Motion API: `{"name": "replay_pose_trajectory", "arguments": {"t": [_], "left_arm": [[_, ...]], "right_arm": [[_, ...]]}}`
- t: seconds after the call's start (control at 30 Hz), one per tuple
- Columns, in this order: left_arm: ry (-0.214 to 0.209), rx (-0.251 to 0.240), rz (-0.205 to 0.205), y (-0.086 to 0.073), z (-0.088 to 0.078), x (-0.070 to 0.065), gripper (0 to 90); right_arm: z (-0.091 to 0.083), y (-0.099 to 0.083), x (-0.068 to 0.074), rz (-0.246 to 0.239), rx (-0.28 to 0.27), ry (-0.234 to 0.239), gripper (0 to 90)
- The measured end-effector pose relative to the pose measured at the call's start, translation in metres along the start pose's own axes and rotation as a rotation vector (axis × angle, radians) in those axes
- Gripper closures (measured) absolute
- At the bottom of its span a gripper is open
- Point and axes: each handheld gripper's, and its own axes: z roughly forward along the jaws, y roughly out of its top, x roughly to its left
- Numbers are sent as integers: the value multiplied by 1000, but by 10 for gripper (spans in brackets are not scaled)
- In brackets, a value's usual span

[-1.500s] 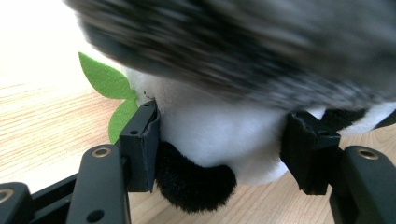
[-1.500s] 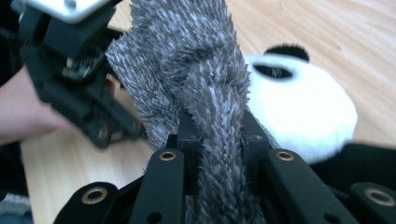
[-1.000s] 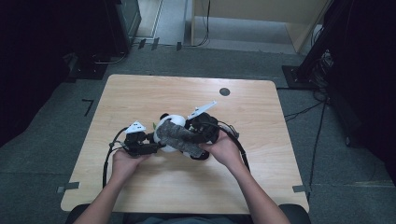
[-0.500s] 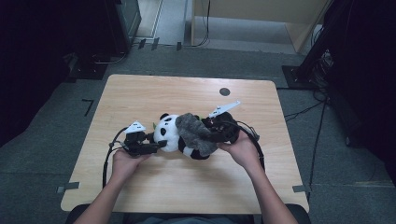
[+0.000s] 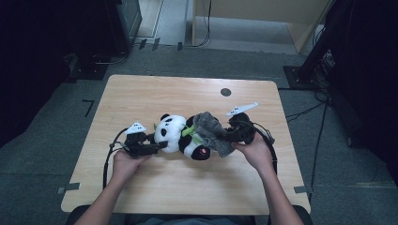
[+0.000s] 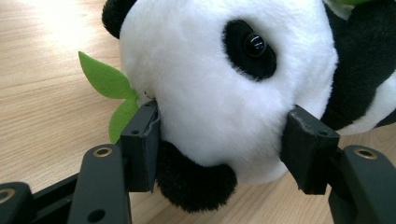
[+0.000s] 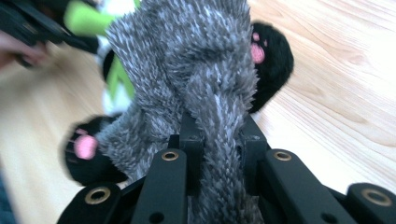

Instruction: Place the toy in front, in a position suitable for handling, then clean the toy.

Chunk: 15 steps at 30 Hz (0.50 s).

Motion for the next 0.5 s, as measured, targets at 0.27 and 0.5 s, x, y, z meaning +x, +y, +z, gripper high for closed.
{"name": "replay_pose_trajectory", "arguments": {"t": [0.27, 0.5], "left_arm": [[-3, -2, 6, -1, 0, 0, 366], [-2, -6, 10, -1, 0, 0, 363]], "right_arm": [[-23, 26, 18, 20, -87, 37, 774], [-12, 64, 48, -26, -103, 85, 771]]}}
